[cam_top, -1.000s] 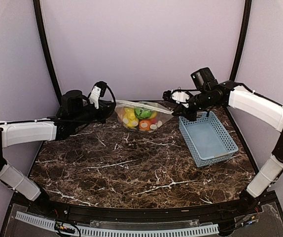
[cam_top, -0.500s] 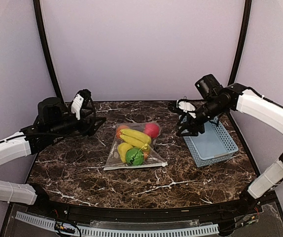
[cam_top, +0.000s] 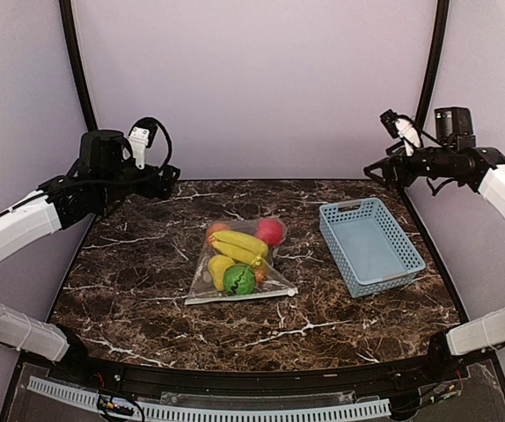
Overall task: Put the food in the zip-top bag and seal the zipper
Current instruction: Reset both arms
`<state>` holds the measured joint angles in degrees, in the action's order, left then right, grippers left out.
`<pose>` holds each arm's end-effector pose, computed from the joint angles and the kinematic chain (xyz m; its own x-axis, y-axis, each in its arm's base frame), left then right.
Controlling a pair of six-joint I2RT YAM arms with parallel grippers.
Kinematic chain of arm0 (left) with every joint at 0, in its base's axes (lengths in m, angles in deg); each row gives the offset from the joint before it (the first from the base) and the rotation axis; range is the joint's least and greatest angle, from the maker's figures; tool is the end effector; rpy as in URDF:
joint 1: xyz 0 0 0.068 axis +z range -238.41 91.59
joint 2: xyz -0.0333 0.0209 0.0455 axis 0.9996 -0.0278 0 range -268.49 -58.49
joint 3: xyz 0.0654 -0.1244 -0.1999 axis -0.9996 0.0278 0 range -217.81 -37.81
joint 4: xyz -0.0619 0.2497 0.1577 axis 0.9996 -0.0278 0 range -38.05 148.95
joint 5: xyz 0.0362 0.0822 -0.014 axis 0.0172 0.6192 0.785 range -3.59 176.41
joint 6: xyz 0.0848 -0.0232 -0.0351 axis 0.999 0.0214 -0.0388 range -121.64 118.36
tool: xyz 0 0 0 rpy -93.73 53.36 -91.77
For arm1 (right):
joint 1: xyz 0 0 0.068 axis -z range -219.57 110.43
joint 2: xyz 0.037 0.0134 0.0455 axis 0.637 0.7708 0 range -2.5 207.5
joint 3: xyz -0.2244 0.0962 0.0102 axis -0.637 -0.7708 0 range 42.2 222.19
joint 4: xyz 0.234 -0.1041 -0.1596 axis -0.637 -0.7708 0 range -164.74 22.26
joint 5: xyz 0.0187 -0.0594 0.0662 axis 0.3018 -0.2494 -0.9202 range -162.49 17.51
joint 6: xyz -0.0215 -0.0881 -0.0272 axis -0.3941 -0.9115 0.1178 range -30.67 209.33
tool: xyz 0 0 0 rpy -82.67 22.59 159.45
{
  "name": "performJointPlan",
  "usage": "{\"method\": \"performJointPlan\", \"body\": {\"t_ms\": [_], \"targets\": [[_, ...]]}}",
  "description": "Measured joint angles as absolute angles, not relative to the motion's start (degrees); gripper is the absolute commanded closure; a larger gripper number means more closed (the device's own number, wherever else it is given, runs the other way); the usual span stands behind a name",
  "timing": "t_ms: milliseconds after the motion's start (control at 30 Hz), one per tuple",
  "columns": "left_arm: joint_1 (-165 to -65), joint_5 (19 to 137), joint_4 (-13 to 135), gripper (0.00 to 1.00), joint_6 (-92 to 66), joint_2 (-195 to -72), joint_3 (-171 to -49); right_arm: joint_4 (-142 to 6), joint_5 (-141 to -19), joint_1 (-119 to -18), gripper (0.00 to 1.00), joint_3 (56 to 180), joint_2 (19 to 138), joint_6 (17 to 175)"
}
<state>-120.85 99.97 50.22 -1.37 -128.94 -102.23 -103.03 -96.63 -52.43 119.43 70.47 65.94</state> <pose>0.3363 -0.1900 0.3239 -0.2136 0.1412 -0.9667 0.3312 0.9414 0.0643 0.3470 0.1152 0.3405 -0.2449 -0.4274 -0.8703 -0.6995 0.6994 -0.1467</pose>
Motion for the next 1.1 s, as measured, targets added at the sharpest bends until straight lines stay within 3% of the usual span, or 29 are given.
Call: {"method": "performJointPlan", "body": {"t_ms": [167, 400, 533, 1100], "targets": [[-120.8, 104.6, 53.3, 0.01, -1.3, -126.9, -99.7, -94.9, -92.9, -46.7, 0.01, 117.7, 65.9, 74.2], [-120.7, 106.9, 60.3, 0.01, -1.4, -125.6, -87.8, -84.4, -86.3, -45.5, 0.01, 99.7, 61.7, 78.3], [-120.7, 106.4, 61.1, 0.01, -2.8, -126.1, -86.8, -80.8, -84.0, -43.3, 0.01, 94.9, 61.2, 79.1], [-120.7, 105.7, 63.6, 0.01, -3.8, -126.1, -86.8, -76.4, -85.3, -42.5, 0.01, 95.2, 60.7, 81.1]]}}
